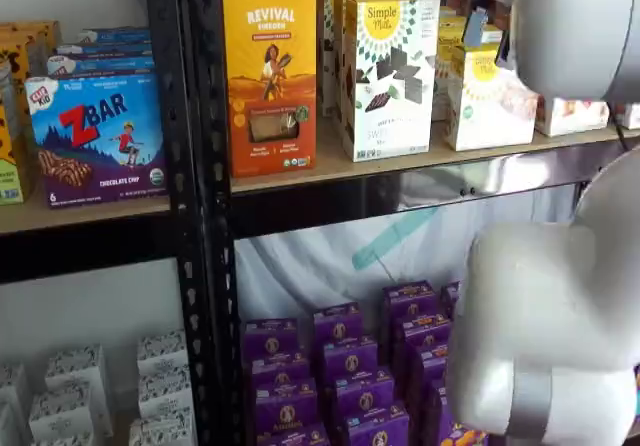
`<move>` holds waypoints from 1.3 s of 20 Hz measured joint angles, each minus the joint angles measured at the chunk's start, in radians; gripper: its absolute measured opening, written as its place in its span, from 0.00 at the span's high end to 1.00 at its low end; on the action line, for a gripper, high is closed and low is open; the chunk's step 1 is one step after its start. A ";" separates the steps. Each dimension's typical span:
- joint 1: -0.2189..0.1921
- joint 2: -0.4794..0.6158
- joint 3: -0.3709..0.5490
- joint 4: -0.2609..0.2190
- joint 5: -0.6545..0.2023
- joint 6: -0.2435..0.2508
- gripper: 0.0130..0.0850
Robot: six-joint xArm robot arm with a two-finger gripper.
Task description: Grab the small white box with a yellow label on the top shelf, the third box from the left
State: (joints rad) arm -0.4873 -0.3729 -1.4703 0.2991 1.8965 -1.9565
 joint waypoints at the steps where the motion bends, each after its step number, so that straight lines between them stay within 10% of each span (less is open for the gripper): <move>1: -0.002 -0.002 0.002 0.006 -0.003 0.000 0.00; 12: -0.035 -0.052 0.078 0.118 -0.157 -0.006 0.00; 26: -0.008 0.067 0.060 0.016 -0.307 -0.052 0.00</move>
State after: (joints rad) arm -0.4954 -0.3059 -1.4103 0.3152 1.5890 -2.0087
